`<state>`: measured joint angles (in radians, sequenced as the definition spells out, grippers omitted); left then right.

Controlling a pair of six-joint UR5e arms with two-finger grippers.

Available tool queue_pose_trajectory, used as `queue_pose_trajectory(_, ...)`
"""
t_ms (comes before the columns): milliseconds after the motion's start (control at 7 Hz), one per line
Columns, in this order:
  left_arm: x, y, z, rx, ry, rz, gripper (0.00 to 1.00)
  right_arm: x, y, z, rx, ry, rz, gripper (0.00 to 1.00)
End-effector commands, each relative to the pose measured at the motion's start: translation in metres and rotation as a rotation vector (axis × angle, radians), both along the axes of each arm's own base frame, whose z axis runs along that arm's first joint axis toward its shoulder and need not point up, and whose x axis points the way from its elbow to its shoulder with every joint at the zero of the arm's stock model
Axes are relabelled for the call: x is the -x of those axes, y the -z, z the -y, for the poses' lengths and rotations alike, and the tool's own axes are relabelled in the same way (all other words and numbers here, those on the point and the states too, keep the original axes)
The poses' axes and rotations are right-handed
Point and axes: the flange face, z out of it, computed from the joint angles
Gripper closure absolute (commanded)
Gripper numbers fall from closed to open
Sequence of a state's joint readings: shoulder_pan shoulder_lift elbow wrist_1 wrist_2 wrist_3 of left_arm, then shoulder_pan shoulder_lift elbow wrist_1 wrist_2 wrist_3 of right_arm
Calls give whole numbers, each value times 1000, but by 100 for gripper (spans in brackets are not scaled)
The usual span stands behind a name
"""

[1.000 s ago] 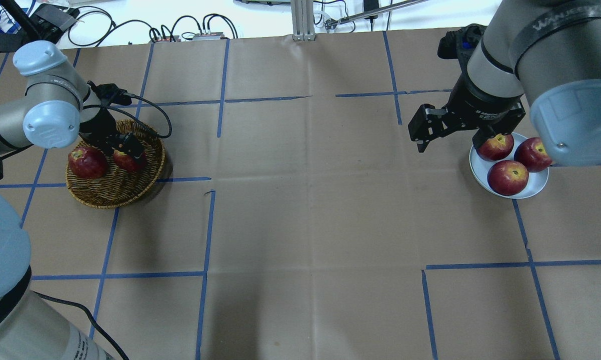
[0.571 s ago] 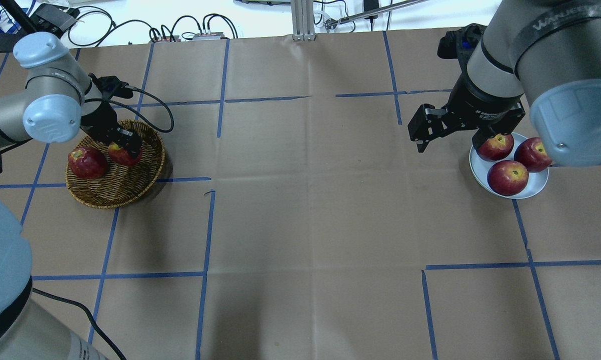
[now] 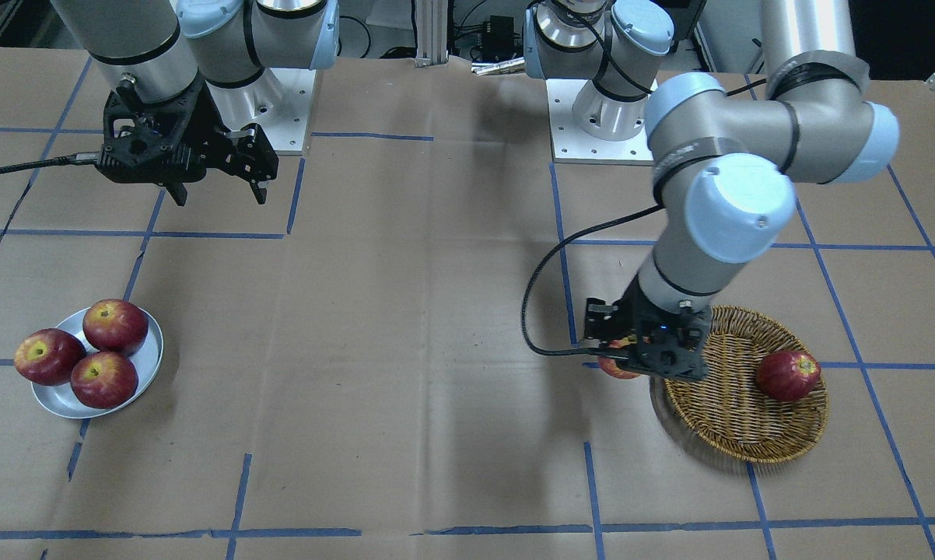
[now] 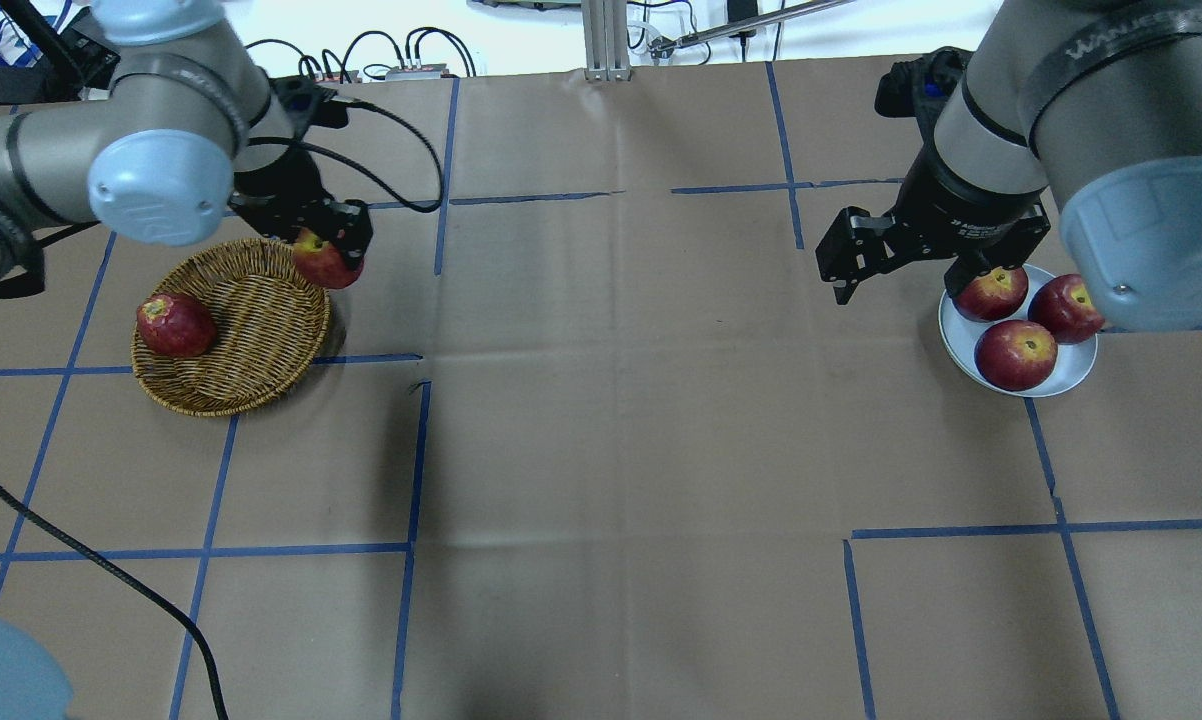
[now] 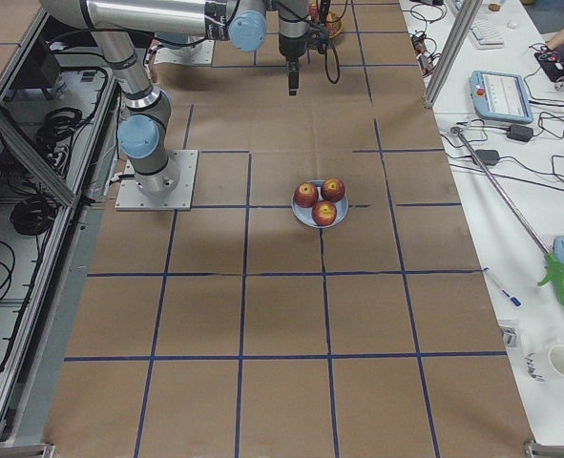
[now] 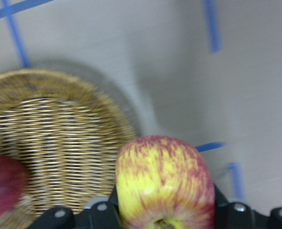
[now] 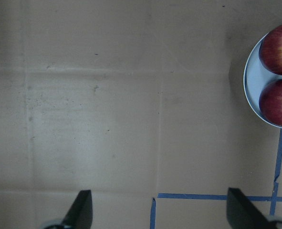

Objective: Transfer apple from basket to plate
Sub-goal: 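Lift the yellow-red apple with the left gripper and carry it toward the table center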

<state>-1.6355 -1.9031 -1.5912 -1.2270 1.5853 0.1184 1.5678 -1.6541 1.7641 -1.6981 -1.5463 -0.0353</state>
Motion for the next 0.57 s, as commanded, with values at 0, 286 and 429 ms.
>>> queue_pose_trajectory(0, 164, 42, -20, -4, -2, 10, 82, 0, 0, 0, 1, 0, 0, 0)
queue_pose_trajectory(286, 225, 115, -41, -25, 9, 18, 82, 0, 0, 0, 0, 0, 0, 0)
queue_pose_trajectory(429, 222, 121, -38, -20, 6, 14, 82, 0, 1, 0, -2, 0, 0, 0)
